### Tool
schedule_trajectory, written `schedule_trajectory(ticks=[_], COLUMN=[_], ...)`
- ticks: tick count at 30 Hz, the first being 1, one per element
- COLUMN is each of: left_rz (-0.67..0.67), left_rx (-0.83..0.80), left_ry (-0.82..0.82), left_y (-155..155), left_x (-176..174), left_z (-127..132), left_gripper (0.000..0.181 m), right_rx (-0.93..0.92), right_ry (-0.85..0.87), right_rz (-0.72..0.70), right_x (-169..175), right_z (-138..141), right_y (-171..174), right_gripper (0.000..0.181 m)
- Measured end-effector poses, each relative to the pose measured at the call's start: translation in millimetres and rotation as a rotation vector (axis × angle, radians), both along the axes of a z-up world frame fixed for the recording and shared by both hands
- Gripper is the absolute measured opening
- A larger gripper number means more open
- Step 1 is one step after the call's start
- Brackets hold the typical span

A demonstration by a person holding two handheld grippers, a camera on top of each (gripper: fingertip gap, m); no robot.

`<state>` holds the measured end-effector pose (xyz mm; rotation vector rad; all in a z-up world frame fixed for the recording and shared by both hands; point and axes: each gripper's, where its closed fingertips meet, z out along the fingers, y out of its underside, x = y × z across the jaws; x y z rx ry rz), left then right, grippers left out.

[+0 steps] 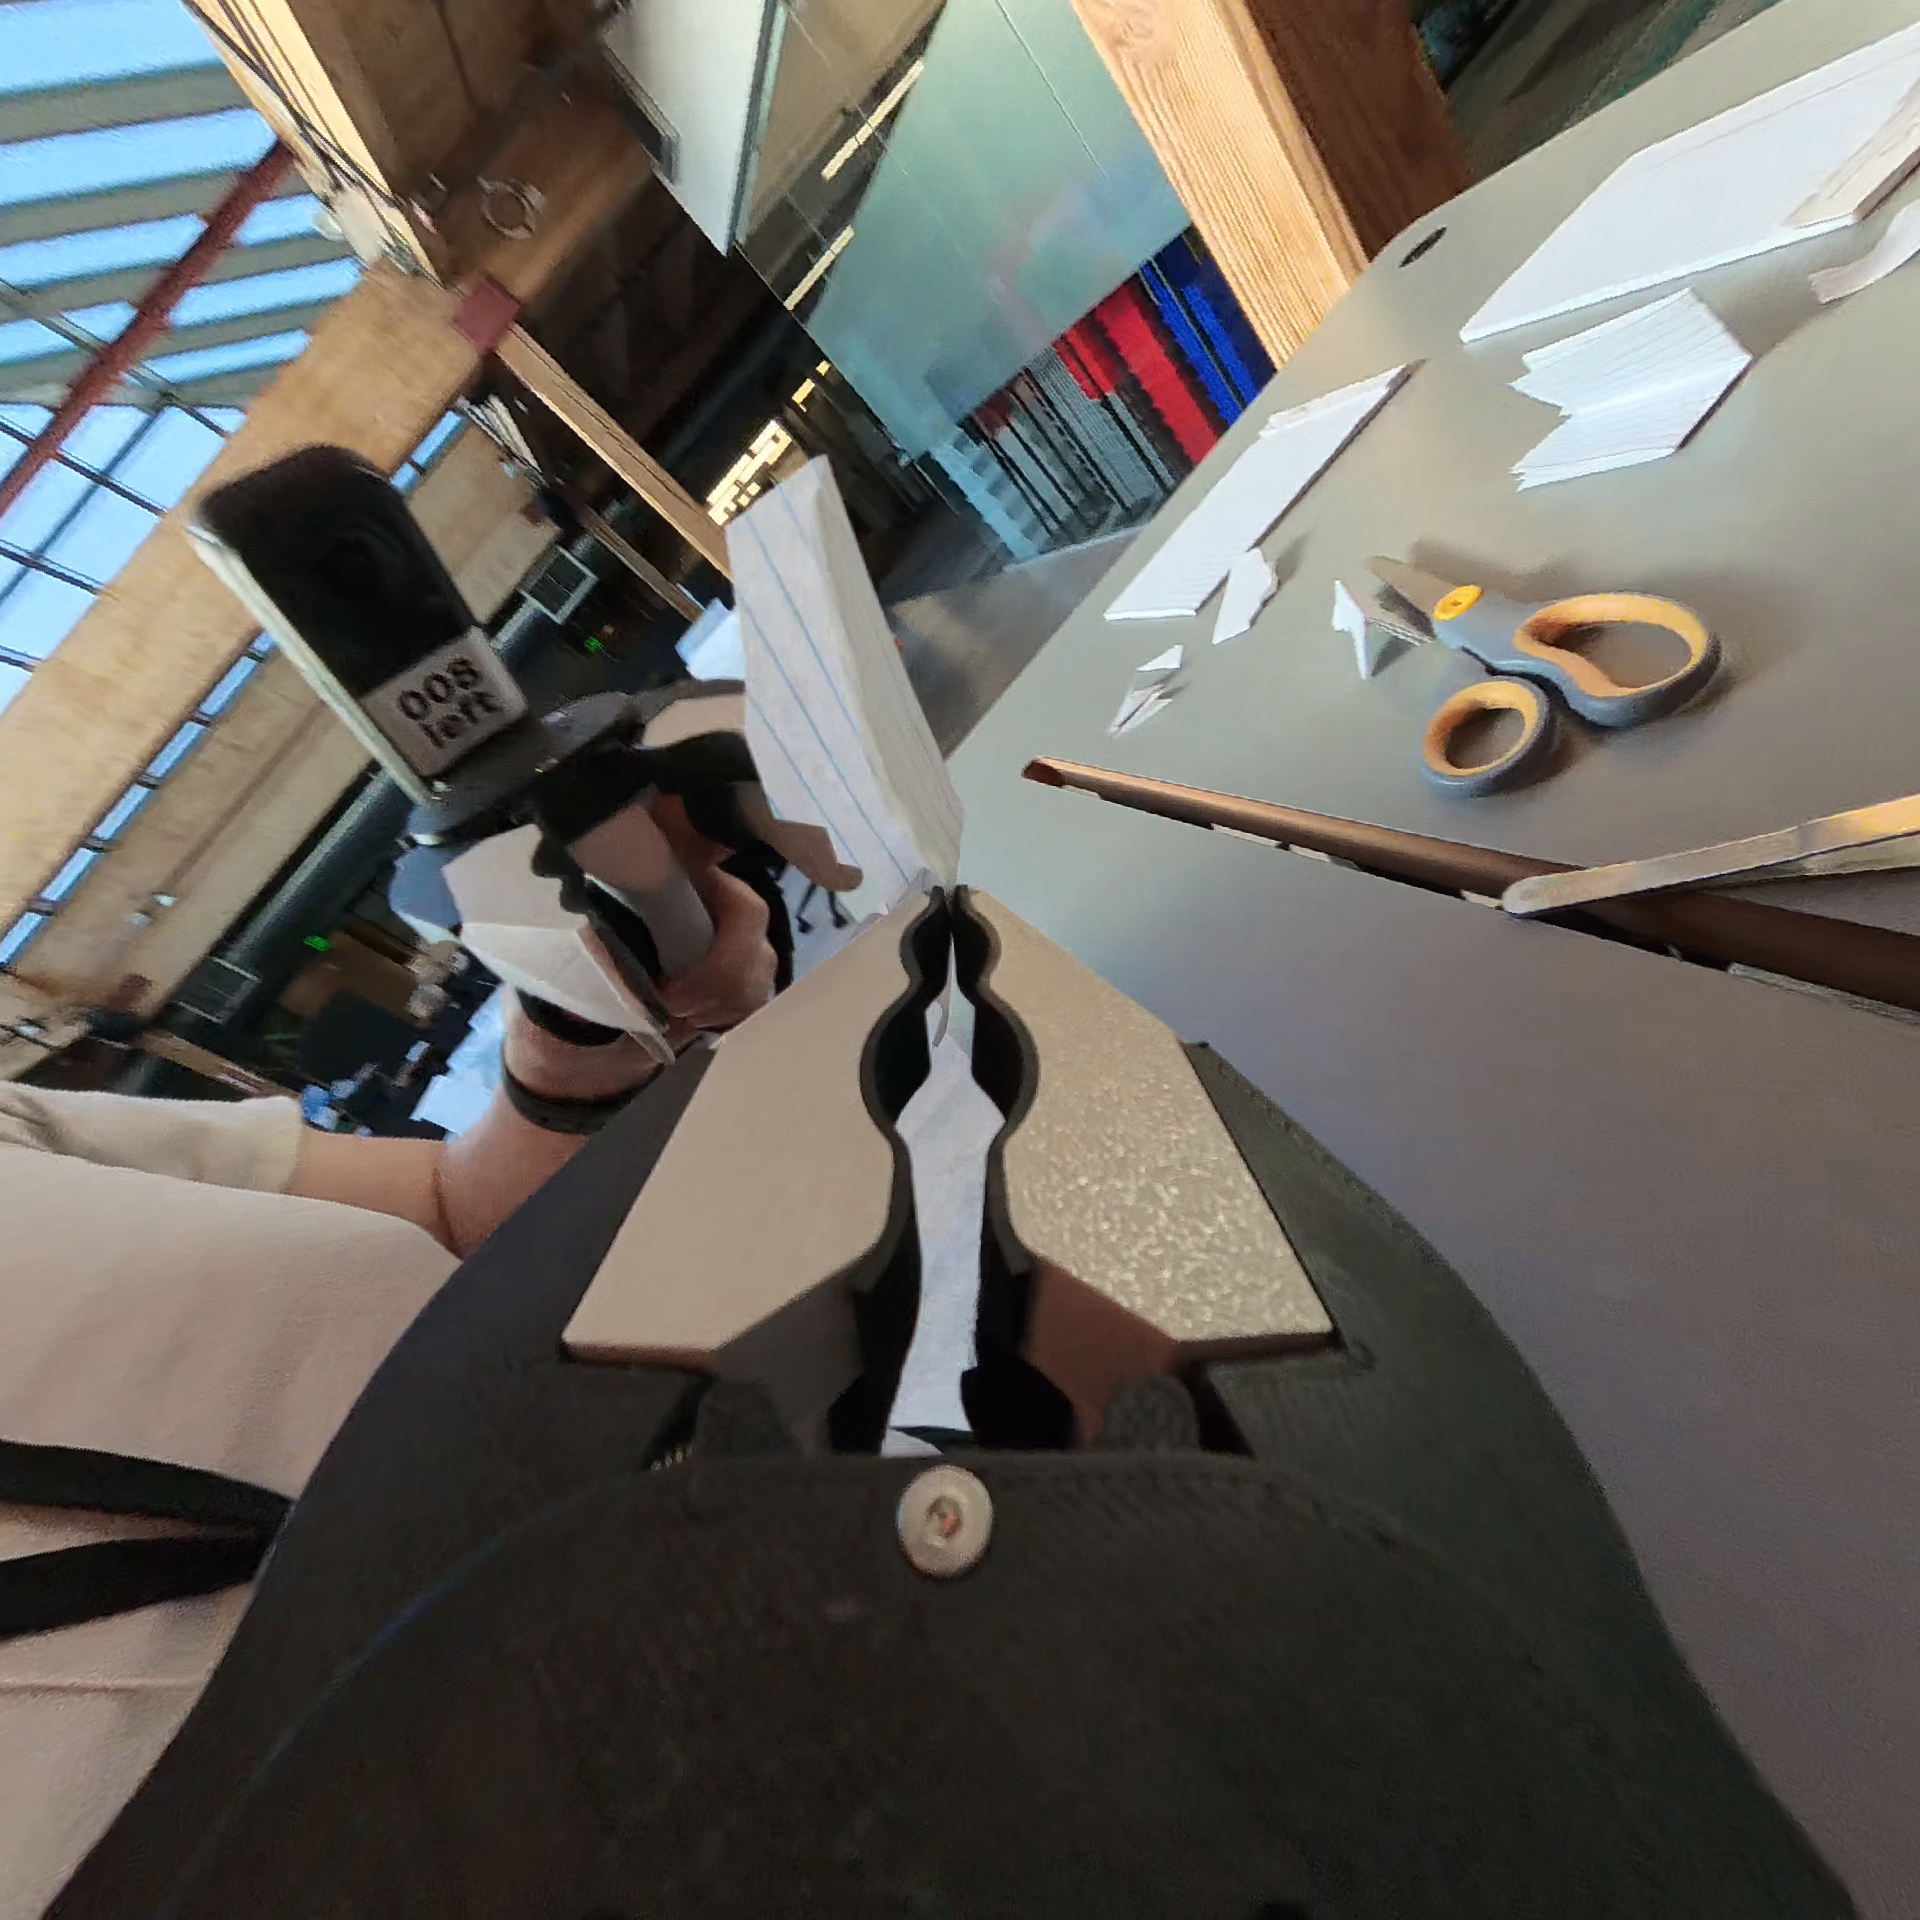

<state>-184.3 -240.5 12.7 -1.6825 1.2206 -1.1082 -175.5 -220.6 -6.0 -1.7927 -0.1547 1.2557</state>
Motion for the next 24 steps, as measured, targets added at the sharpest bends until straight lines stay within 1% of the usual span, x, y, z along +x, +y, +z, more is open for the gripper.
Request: schedule_trajectory(ticks=[1,3,4,5,7,9,10,12,14,16,18,21,24], left_rz=[0.020,0.057,0.066,0.065,0.057,0.053,0.043,0.014,-0.015,-0.060,-0.142,-0.296,-0.424], left_rx=[0.061,0.180,0.231,0.267,0.296,0.276,0.242,0.150,0.040,-0.087,-0.274,-0.628,-0.901], left_ry=[0.050,0.145,0.173,0.192,0.212,0.186,0.159,0.093,0.014,-0.060,-0.159,-0.307,-0.411], left_y=[1.3,4.9,5.5,4.4,1.3,-1.0,-3.6,-9.7,-15.1,-20.4,-29.4,-42.4,-52.1], left_x=[2.5,5.9,7.1,7.8,6.3,1.7,-0.9,-6.1,-11.0,-14.2,-15.6,-17.6,-19.2], left_z=[-3.5,-11.8,-14.6,-17.0,-19.6,-16.6,-14.0,-7.3,1.5,8.2,17.4,32.2,39.5], left_gripper=[0.074,0.070,0.065,0.055,0.037,0.026,0.023,0.015,0.011,0.006,0.000,0.000,0.000], right_rx=[-0.002,-0.004,-0.003,-0.001,0.000,0.008,0.007,0.026,0.046,0.088,0.109,0.164,0.197], right_ry=[-0.052,-0.100,-0.101,-0.100,-0.112,-0.113,-0.105,-0.094,-0.083,-0.005,0.101,0.246,0.407], right_rz=[-0.006,-0.006,-0.001,0.004,0.013,0.041,0.055,0.087,0.147,0.223,0.281,0.344,0.431], right_x=[-3.0,-8.3,-10.7,-12.6,-14.3,-16.5,-17.1,-17.6,-19.8,-23.7,-24.1,-22.3,-23.7], right_z=[-1.5,-0.3,1.7,3.2,2.7,2.6,3.0,5.1,6.8,17.3,27.1,38.1,47.2], right_y=[0.0,-1.1,-2.2,-3.4,-5.9,-11.6,-14.7,-22.2,-32.8,-45.7,-55.1,-64.8,-76.4], right_gripper=[0.000,0.000,0.000,0.000,0.000,0.000,0.000,0.000,0.000,0.000,0.000,0.000,0.000])
